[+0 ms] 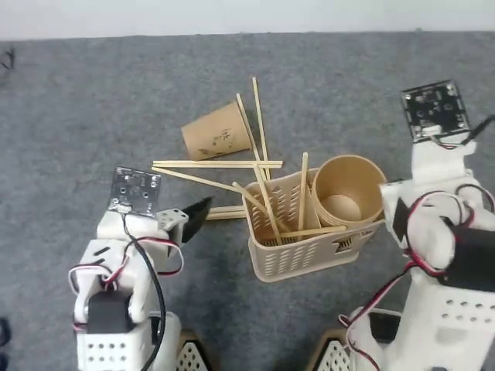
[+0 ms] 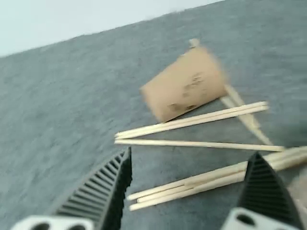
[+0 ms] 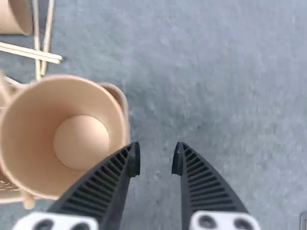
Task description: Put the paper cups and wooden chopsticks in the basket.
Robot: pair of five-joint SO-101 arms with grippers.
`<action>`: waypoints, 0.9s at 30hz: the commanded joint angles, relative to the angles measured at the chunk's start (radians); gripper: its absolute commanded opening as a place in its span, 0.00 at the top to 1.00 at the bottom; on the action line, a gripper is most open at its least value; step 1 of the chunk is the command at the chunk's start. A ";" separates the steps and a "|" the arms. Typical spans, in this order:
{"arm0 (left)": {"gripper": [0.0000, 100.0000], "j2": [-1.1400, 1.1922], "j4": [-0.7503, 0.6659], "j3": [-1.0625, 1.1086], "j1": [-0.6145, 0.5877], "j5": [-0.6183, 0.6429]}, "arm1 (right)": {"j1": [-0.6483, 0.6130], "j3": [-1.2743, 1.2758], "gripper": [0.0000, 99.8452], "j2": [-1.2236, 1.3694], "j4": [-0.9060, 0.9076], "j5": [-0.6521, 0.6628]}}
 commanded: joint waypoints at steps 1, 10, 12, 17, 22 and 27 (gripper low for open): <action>0.65 -0.009 -0.072 0.071 -0.072 -0.009 | -0.015 -0.110 0.87 0.084 0.038 -0.011; 0.65 -0.009 -0.181 0.211 -0.175 -0.009 | -0.124 -0.080 0.82 0.199 0.042 -0.014; 0.65 -0.009 -0.198 0.223 -0.175 -0.009 | -0.133 -0.051 0.82 0.219 0.039 -0.014; 0.65 -0.009 -0.199 0.225 -0.175 -0.009 | -0.107 -0.008 0.82 0.305 0.041 -0.015; 0.65 -0.009 -0.198 0.226 -0.175 -0.009 | -0.036 0.061 0.83 0.380 0.033 -0.009; 0.65 -0.009 -0.198 0.228 -0.175 -0.009 | -0.004 0.064 0.98 0.390 -0.024 0.008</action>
